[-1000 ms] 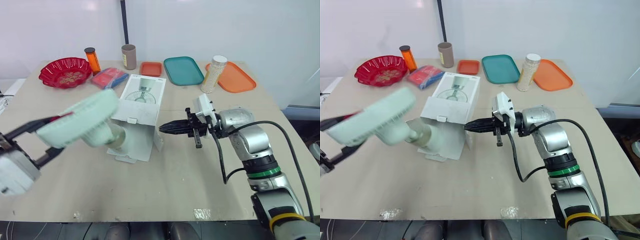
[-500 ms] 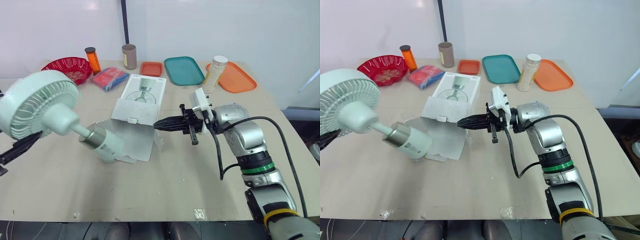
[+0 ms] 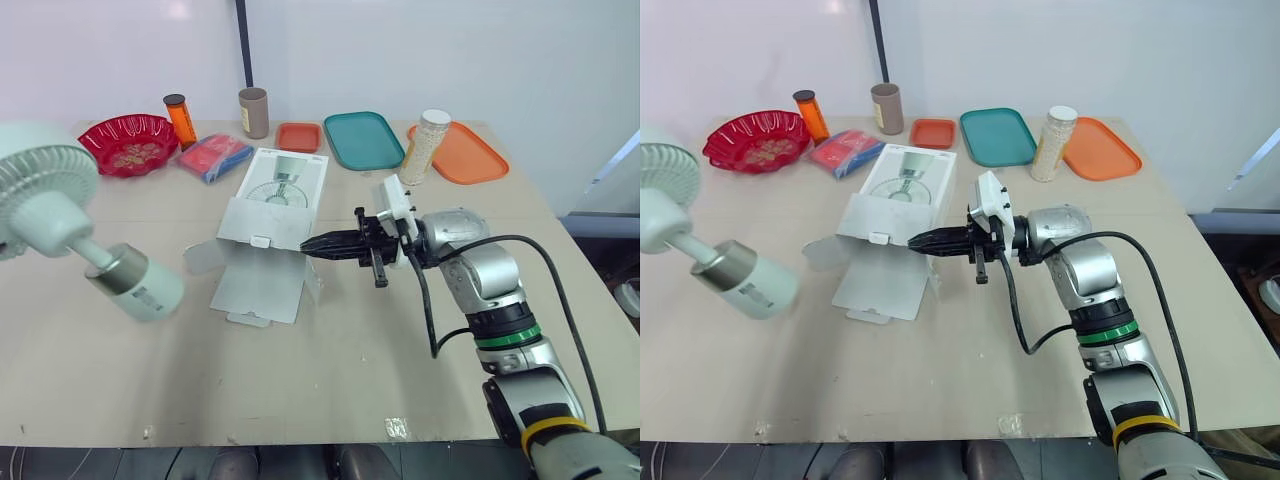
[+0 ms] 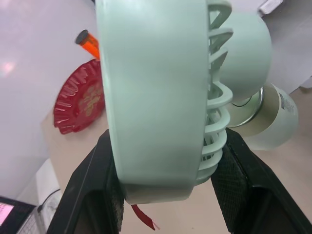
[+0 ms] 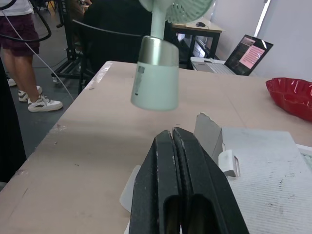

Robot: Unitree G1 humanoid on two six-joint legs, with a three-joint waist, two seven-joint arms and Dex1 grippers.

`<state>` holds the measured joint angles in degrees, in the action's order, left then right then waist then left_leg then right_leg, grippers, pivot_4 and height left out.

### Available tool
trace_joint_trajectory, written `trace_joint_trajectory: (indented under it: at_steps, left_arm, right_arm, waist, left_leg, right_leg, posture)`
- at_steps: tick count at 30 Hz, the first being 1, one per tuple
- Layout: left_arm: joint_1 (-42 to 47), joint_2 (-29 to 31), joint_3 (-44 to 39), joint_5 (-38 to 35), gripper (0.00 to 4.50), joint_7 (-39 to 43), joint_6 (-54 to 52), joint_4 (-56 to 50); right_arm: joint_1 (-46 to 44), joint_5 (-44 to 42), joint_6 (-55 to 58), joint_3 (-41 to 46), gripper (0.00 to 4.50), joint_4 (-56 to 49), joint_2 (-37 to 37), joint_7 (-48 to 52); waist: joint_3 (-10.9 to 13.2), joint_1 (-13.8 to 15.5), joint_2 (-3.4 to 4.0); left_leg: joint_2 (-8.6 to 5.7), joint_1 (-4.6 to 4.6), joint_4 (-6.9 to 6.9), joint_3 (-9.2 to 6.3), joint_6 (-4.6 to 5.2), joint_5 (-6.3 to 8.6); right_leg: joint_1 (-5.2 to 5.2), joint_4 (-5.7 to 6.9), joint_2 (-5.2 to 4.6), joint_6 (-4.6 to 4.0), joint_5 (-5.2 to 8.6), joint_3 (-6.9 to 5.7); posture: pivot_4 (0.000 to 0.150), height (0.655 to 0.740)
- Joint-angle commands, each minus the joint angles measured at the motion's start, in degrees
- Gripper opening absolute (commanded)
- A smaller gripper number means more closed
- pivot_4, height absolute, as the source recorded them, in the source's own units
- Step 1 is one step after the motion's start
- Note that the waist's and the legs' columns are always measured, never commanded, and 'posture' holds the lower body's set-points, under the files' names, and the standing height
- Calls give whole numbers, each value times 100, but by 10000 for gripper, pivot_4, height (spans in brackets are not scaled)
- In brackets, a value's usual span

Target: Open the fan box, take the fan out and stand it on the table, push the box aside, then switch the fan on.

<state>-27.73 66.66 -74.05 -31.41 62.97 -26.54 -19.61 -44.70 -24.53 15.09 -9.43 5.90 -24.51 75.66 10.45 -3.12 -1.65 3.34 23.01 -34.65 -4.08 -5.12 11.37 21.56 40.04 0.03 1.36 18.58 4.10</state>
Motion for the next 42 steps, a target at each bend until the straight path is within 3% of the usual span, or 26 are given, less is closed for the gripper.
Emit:
trace_joint_trajectory:
  at_steps: [1,6,12,21,28,35,42]
  left_arm:
    - [82,20,62,639,19239,-26,386,360]
    - [357,18,663,1594,19239,-314,1278,1116]
    - [1269,-192,1633,1598,19239,-1084,745,1106]
    - [1364,-317,2373,2023,19239,-1128,685,1016]
    - [1688,-335,2712,1439,19239,-886,-550,849]
    - [2724,-408,2770,518,19239,-1217,-2199,932]
    - [2670,-436,2737,352,19239,-1311,-2903,773]
  right_arm:
    - [-38,1,-85,29,0,-147,20,-40]
    - [-4,59,-107,30,0,-156,10,-93]
    - [61,92,-108,37,0,-229,31,-203]
    - [154,76,-35,56,0,-392,-17,-303]
    - [291,75,35,25,0,-559,-56,-400]
    - [335,121,19,-6,0,-560,-32,-470]
    - [380,112,30,-27,0,-610,-28,-495]
  waist:
    - [0,-2,1]
    - [-1,3,-4]
    - [-1,24,-18]
    - [1,17,-12]
    - [-8,44,12]
    - [-13,55,33]
    - [-13,56,34]
  left_leg:
    - [0,0,0,0,0,0]
    - [3,0,0,1,-1,0]
    - [6,14,-1,0,0,0]
    - [11,15,0,3,-2,-1]
    - [8,4,-2,4,-2,-1]
    - [6,-5,-5,1,1,-4]
    - [5,-7,-5,0,1,-4]
  right_leg:
    - [1,0,1,-1,0,0]
    - [3,1,3,-4,-2,0]
    - [11,1,3,-4,-3,-2]
    - [24,12,7,-12,-8,-1]
    - [11,12,5,-11,-8,-1]
    - [-10,13,5,0,-1,-4]
    - [-14,12,2,3,1,-6]
  posture:
    - [1500,7400]
    - [1500,7400]
    - [1500,7400]
    - [1500,7400]
    - [1500,7400]
    - [1500,7400]
    - [1500,7400]
